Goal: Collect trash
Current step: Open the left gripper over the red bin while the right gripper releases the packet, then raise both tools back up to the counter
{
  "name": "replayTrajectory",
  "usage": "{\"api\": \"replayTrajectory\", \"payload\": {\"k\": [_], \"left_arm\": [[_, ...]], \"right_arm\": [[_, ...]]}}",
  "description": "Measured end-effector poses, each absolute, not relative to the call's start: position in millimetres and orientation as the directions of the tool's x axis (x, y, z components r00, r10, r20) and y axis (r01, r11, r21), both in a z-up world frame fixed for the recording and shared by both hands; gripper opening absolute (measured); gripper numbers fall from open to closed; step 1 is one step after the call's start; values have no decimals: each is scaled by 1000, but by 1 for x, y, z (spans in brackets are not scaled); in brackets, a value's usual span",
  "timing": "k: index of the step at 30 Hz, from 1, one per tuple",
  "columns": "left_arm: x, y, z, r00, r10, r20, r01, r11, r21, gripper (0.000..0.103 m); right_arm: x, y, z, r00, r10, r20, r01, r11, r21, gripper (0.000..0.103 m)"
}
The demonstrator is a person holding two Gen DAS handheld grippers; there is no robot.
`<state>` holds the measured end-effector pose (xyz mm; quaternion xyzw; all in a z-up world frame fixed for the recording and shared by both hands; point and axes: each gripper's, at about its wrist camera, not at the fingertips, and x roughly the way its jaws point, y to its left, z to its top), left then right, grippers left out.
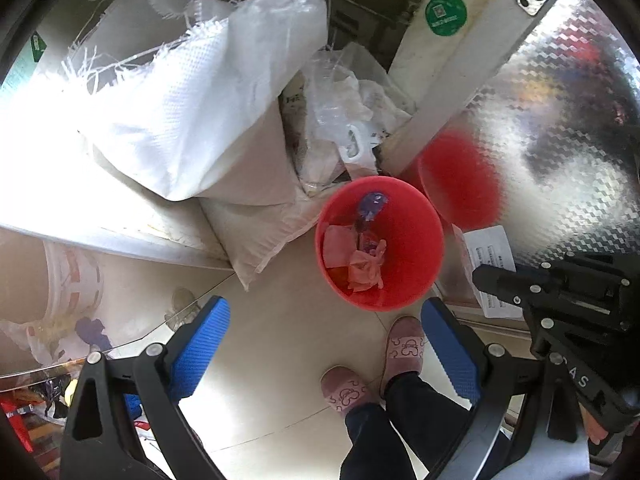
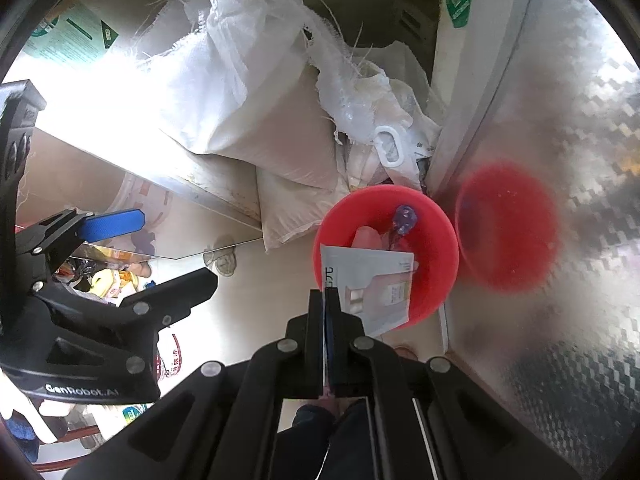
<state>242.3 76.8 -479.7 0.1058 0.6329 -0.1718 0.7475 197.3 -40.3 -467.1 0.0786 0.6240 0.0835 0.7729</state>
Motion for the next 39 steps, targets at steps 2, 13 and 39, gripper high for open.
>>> {"api": "replayTrajectory", "payload": {"k": [2,13,39], "left_arm": [[242,76,-482,143,-106,-984,391,919,-42,96],[247,73,-481,159,-70,-985,368,930,-7,95],[189,96,-310,251,-70,-966,317,948,13,95]], "right_arm": [[198,-40,-469,206,214,-955,-34,977,212,1],[207,-44,-474,215,162,-963,-37,987,157,19],[154,-26,-317,320,46,-946,-36,999,36,63]]}}
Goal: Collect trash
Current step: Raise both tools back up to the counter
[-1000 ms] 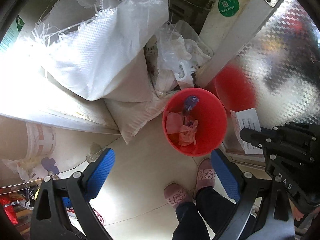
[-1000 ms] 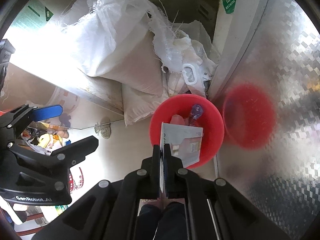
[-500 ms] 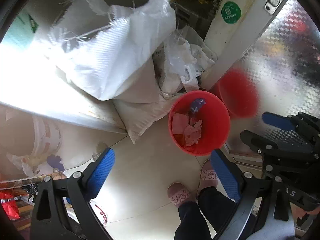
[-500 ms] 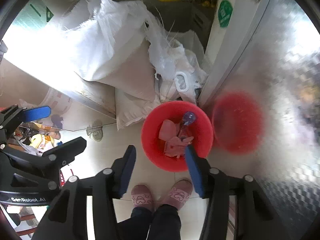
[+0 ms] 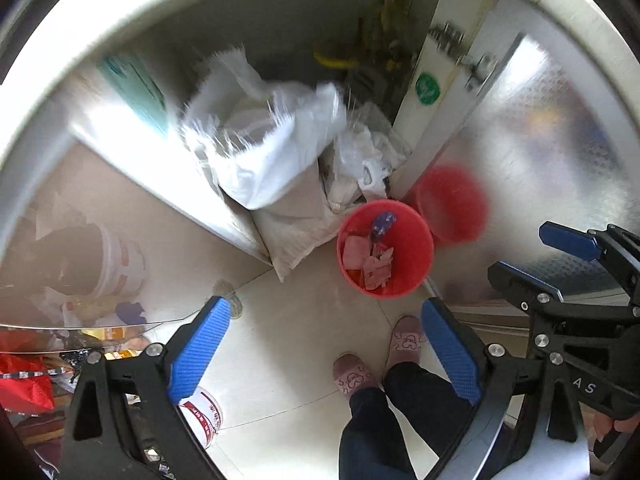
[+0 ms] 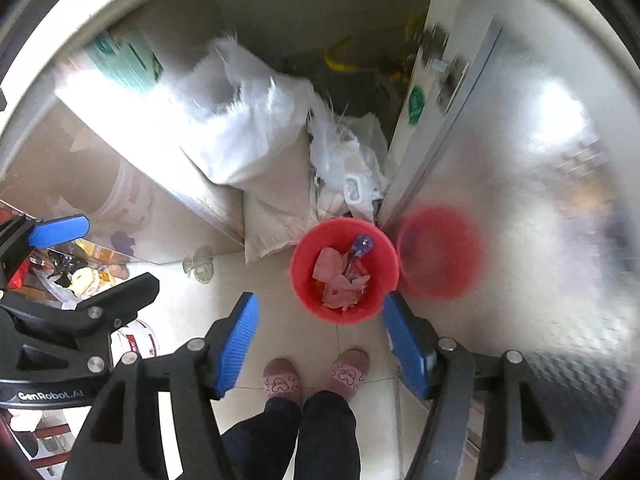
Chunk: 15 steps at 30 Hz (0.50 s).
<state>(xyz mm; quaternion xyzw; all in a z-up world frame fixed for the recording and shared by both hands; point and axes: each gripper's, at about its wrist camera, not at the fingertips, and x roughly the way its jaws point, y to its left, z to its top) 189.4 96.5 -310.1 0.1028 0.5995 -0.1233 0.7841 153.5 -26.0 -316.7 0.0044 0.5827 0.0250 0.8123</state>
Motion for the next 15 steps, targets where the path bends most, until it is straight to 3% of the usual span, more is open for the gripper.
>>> {"api": "replayTrajectory", "payload": {"k": [15], "left_arm": [[179,87,-151,412,-158,-898,366,931,4,95]], "right_arm": [[121,-33,-159,479,-95,-873,62,995,-74,73]]}}
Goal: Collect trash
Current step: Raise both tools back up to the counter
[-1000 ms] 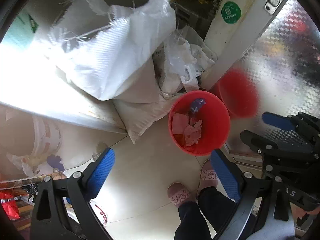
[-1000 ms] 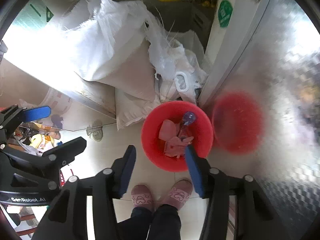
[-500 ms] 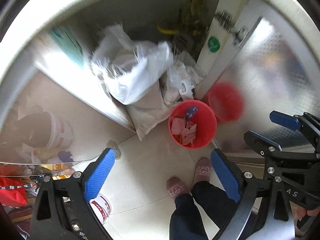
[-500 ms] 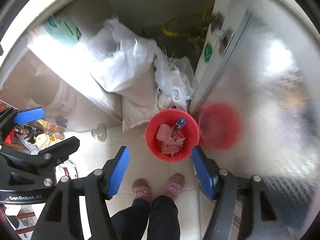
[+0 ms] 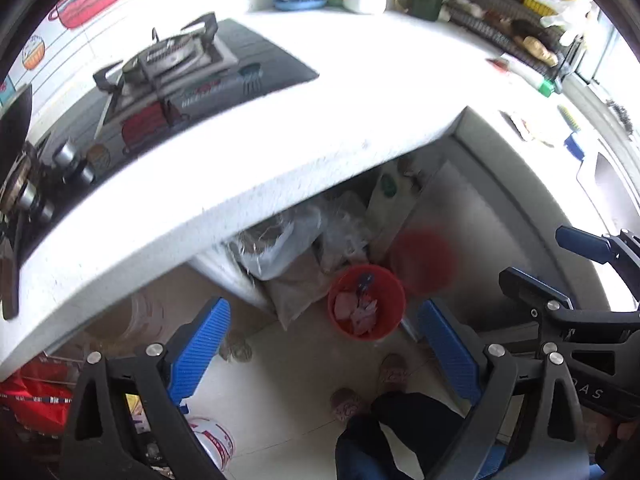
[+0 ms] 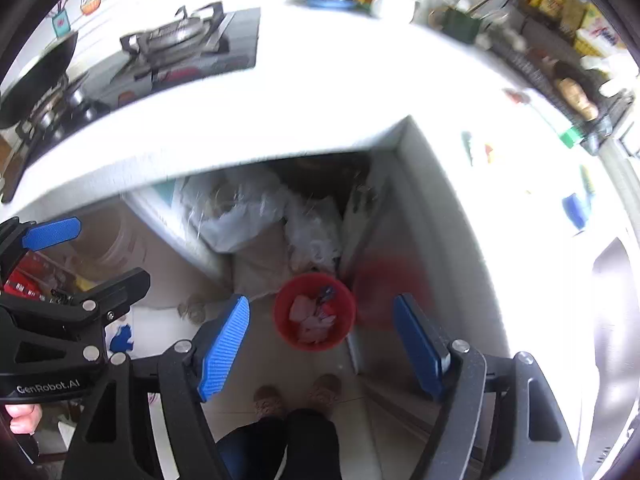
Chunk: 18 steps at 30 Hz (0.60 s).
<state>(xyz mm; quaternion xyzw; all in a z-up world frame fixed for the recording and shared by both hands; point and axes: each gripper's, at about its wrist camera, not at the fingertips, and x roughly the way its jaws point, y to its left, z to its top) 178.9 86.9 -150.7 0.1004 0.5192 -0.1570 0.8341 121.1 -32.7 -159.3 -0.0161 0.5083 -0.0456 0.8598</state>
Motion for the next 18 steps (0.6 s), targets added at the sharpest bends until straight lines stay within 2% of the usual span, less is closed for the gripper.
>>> {"api": "replayTrajectory", "payload": {"k": [6,18], "left_arm": [[181,64,-110,445,-211,-870,442,897,8,95],[208,-19,-82,392,-337,-856,638,770,-12,95]], "right_arm": [[103,-51,-128,514,-160,-843,151,984,-94,76],[89,-108,-89,489,-292,-822,371,923,-107,77]]}}
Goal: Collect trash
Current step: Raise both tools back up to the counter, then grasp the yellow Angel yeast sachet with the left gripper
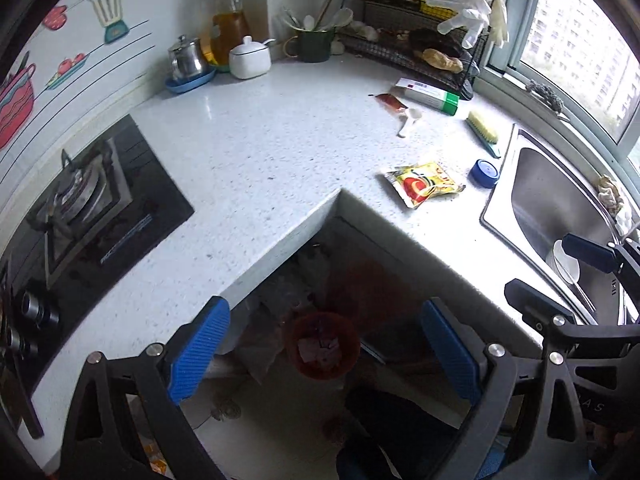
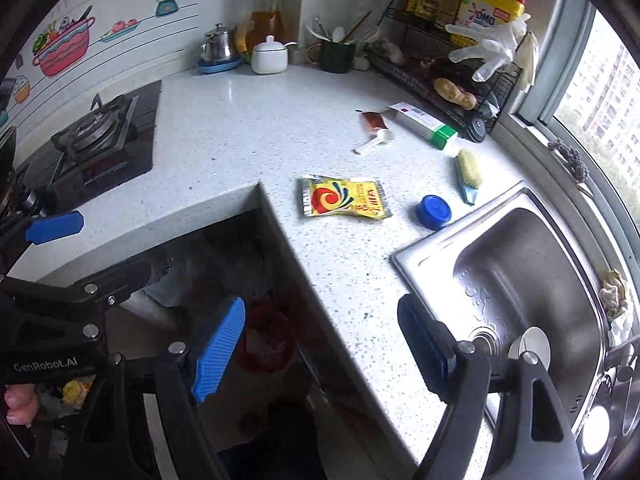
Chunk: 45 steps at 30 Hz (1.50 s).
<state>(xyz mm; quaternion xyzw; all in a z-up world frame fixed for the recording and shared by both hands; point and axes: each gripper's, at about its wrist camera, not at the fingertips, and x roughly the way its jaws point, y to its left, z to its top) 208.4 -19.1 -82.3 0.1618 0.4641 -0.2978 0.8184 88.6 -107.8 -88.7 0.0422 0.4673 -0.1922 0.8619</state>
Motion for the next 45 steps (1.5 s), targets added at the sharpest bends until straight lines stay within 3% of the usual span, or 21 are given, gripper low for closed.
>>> {"api": "replayTrajectory", "payload": {"k": [17,37,45], "left_arm": [[274,-174,-110,268,-326,-906,898,426,113,95],[297,-251,-161,-73,-240,-968,991,-124,-44,96],[294,-264,-175,-125,-224,-967,977,-200,-80,93]], "right_arm": [[124,-204,-125,332,-289,-898,651,759,-4,80],[121,-210,-147,84,-306,-948,913,406,-50,80],[122,-212,-156,29,-304,-952,941,330,-77,80]]}}
